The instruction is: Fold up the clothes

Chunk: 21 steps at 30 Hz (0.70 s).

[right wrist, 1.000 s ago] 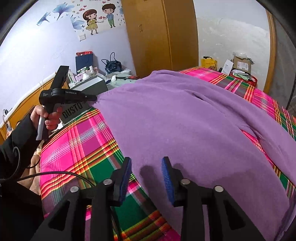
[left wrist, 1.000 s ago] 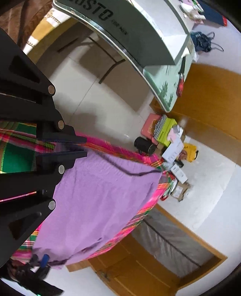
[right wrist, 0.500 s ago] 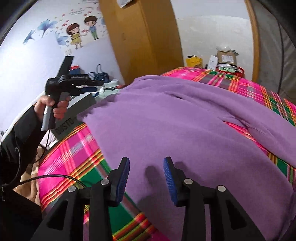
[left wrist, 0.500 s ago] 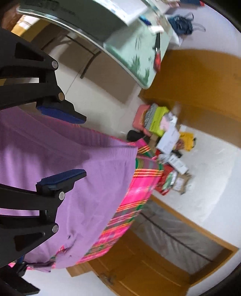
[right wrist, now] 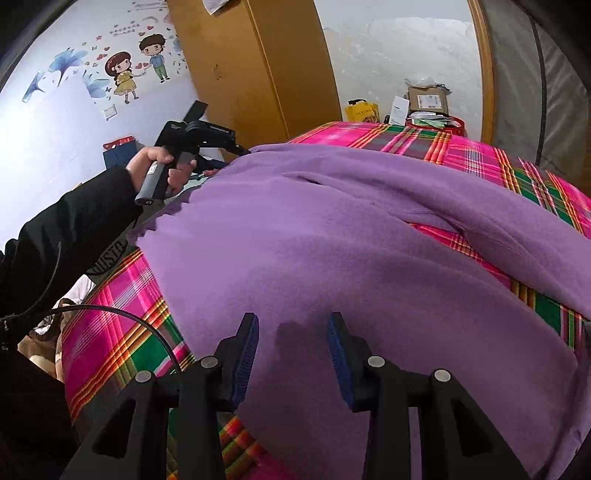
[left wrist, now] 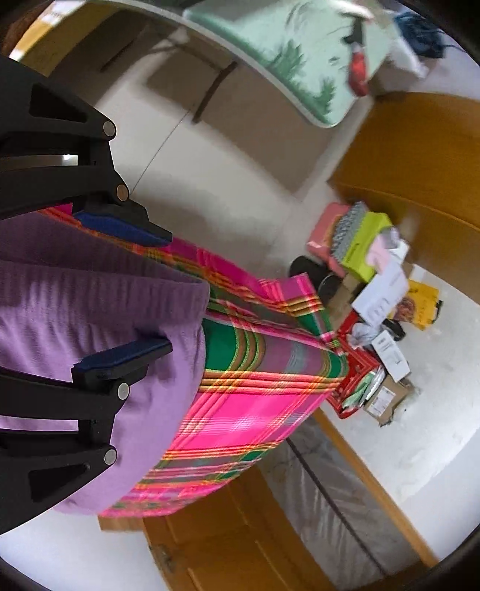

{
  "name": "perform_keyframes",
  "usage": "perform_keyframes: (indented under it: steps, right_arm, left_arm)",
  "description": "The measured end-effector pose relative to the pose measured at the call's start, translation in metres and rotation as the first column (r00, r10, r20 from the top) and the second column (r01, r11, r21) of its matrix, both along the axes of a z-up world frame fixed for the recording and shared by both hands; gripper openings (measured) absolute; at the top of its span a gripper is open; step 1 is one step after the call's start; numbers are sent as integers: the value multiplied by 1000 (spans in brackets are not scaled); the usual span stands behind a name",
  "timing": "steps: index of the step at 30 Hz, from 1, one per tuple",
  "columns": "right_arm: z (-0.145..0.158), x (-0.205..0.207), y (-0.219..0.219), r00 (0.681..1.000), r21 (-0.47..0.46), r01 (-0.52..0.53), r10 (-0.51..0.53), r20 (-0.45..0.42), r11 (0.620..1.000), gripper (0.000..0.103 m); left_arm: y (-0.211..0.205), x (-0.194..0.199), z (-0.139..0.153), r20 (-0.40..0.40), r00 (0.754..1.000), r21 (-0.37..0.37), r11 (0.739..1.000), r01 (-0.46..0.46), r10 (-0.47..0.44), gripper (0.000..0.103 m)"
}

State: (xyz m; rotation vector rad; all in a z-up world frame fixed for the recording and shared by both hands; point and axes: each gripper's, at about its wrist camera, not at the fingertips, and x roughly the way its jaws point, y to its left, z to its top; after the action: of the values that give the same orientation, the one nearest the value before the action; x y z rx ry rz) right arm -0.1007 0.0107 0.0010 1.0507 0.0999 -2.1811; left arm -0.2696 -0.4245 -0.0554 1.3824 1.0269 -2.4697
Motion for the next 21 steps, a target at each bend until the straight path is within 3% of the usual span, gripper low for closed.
perform_keyframes:
  steps: [5,6,8,11,16,21]
  right_arm:
    - [-3,-4,-1,1000,-1,2,-2,9,1000,39]
    - [-4,-5,-2,1000,-2,2,-2,11,1000,39]
    - [-5,-8,-3,1000,-4,1,-1,16,1000,39]
    - [-5,-10,-4,1000,-8,1,-1,22,1000,39]
    - [-2,-9,-4,1000,-5,6,-6,7,1000,39]
    - [0,-5,-2,1000,-2,11,-11,-1,1000,39]
  left_arm:
    - [-3,-3,-2,-26,999,36,999,19,-18,52]
    - [-1,-2,0,-32,999,15,1000,25,-25,38]
    - [6,0,8,-45,998,-58,998,39,-42,29]
    - [13,4,21,-63,997,-156,987,42,-52,27]
    - [7,-1,31,-74,997,-241,970,15,-34,27]
    - [7,-5,19,8,998,-201,978,63,-62,31]
